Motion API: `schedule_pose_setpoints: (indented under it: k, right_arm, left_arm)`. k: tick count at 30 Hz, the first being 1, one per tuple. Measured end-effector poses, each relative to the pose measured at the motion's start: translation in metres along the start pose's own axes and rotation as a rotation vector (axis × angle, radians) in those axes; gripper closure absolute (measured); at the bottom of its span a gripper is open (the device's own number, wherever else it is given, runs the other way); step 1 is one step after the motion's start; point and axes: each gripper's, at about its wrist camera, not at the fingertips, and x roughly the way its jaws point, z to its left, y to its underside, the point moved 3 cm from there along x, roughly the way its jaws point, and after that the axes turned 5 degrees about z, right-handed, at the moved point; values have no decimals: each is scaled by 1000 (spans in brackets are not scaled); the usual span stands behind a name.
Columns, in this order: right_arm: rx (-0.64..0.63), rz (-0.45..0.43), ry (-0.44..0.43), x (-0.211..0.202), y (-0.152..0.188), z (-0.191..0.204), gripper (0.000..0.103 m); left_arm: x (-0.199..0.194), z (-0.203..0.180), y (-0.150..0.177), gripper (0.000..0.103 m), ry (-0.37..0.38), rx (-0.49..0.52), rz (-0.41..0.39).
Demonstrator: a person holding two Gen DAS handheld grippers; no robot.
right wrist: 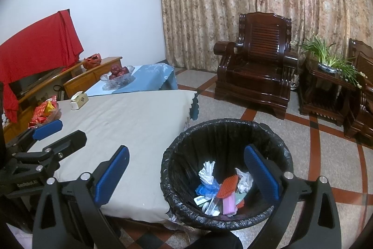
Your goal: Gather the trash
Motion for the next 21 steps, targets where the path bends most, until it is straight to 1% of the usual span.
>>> schedule_pose_setpoints:
  k: [14, 21]
  right_arm:
    - [1, 4, 1, 1, 3, -2, 6]
    - [1, 6, 0, 0, 4, -3, 6]
  left_arm:
    - [0, -1, -3, 7, -1, -2, 1]
    - [-2, 2, 3, 7, -2, -3, 7]
